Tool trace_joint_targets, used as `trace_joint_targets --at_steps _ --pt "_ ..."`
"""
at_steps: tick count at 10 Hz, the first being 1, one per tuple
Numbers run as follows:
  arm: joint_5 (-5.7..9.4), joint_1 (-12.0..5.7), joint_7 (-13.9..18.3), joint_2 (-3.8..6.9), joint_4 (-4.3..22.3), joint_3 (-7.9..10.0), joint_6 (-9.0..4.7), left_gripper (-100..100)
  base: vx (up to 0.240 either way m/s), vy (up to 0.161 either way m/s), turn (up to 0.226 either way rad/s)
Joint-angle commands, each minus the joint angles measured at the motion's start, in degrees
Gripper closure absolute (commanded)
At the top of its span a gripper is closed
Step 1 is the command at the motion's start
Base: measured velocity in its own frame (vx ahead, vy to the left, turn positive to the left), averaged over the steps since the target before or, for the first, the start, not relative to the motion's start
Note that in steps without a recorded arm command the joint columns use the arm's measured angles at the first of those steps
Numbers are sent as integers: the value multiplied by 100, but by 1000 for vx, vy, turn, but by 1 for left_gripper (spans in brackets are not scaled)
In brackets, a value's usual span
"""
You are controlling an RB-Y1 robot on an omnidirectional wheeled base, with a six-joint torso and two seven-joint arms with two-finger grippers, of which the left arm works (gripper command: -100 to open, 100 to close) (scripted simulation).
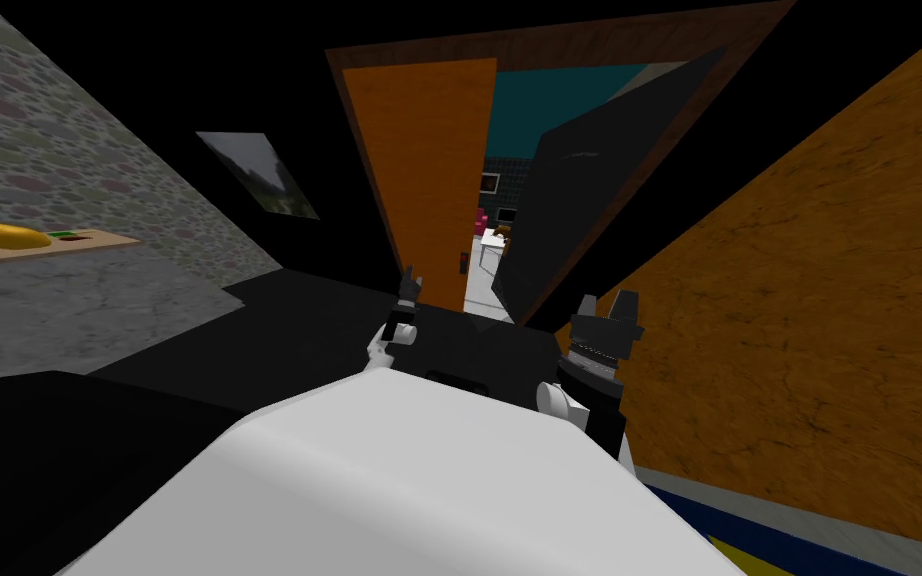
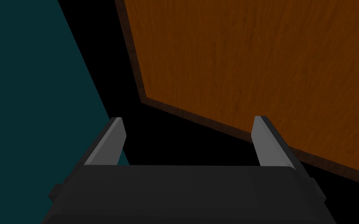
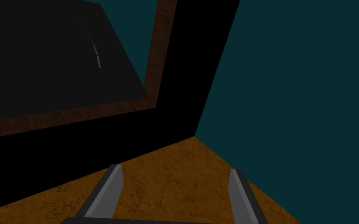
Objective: Push the door open
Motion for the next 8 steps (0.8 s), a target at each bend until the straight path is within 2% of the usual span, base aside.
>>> trace_joint_targets --at_steps 1,2,4,5,6,7,8 --pt "28 -190 -64 16 286 45 -52 -100 72 -3 -85" --pt "28 -190 -64 16 397 45 -52 -100 59 3 -33" --pt "76 -458 -134 56 818 124 -88 -100 75 13 -71" --pt "76 -458 -134 56 877 124 -88 -100 56 11 -38" --pt "100 -594 -169 75 1103 163 -106 -100 50 1 -61" --pt "100 -594 -169 75 1119 163 -106 -100 41 3 -25" --pt "125 -732 -205 92 1328 204 -124 -100 51 5 -60"
